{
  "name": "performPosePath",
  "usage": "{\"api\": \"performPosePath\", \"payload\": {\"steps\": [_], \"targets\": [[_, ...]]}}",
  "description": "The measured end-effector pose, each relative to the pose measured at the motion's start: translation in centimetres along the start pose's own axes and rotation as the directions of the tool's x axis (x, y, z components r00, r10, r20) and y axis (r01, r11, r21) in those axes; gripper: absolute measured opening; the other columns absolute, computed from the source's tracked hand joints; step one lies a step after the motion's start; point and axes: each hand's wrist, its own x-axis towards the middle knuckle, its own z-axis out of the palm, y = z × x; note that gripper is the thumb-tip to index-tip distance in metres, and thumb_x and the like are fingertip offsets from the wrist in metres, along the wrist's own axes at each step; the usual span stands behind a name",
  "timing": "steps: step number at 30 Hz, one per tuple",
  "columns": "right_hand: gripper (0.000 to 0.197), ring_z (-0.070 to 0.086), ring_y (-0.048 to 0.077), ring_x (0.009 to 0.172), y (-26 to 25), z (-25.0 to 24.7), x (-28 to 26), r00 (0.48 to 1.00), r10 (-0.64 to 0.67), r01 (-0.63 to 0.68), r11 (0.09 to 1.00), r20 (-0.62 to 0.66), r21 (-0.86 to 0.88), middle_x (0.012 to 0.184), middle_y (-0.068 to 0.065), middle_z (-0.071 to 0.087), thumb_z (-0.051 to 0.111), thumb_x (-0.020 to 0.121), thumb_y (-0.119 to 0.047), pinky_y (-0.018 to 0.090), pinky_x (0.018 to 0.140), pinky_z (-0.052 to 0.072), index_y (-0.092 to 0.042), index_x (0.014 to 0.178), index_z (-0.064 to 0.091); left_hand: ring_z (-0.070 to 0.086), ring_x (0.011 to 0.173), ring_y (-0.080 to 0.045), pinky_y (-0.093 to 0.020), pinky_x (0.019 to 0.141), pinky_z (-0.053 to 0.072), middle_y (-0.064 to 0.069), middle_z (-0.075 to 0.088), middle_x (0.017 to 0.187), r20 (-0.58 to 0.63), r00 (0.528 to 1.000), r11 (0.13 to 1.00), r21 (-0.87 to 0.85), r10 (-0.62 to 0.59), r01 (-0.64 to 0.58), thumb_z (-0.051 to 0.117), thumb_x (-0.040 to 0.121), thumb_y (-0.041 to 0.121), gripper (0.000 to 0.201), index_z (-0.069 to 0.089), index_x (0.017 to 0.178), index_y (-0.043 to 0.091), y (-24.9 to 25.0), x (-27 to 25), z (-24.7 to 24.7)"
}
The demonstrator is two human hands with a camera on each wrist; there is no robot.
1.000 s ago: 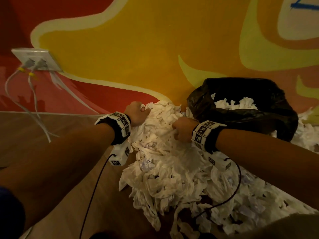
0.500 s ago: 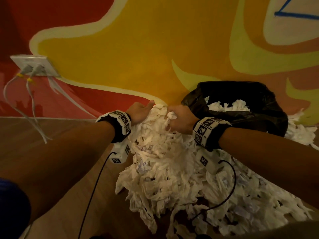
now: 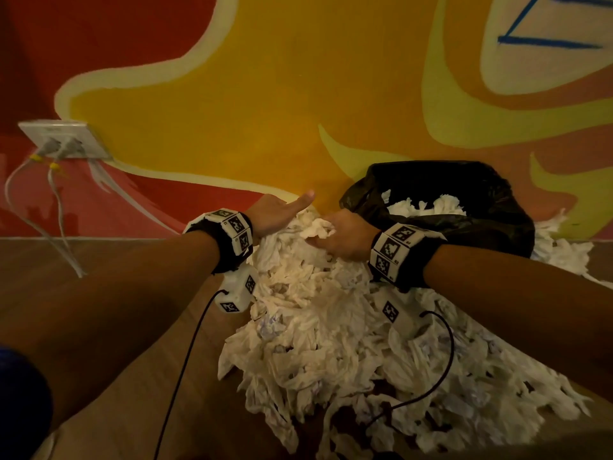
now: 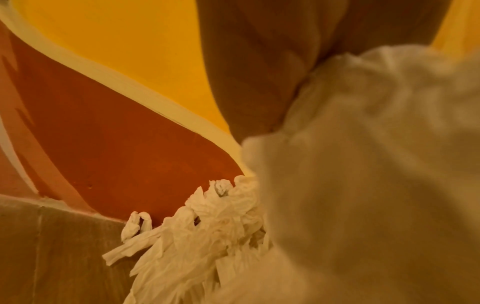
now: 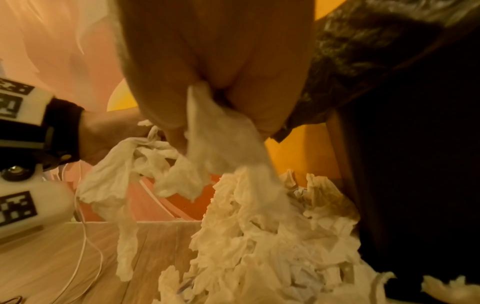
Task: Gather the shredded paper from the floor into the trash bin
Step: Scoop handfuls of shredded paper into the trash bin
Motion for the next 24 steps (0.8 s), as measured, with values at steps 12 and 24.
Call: {"api": "performPosePath", "payload": {"steps": [12, 24], "targets": [[0.041, 0.045, 0.023, 0.059, 0.0, -4.2, -1.2, 0.954, 0.098, -0.037, 0.976, -0.284, 0.215, 0.064, 0.014, 0.048, 0.043, 0.099, -0.037, 0.032, 0.058, 0.033, -0.008, 0.072, 0.052, 0.040, 0.043, -0.010, -0.020, 0.045, 0.034, 0.003, 0.050, 0.052, 0.057, 0.995, 0.997, 0.009, 0.076, -0.077, 0.079, 0.072, 0.047, 0.038, 0.057, 0.060, 0.018, -1.5, -0.3, -1.5], [0.016, 0.056, 0.004, 0.056, 0.0, -6.2, -1.6, 0.870, 0.076, 0.042, 0.973, -0.488, 0.227, 0.075, -0.004, 0.069, 0.052, 0.093, -0.022, 0.024, 0.054, 0.044, -0.012, 0.100, 0.064, 0.063, 0.088, -0.022, -0.028, 0.084, 0.054, -0.014, 0.059, 0.119, -0.008, 0.999, 0.969, -0.241, 0.047, -0.048, 0.049, 0.099, 0.006, 0.016, 0.062, 0.098, -0.003, 2.5, 0.8, -0.8]]}}
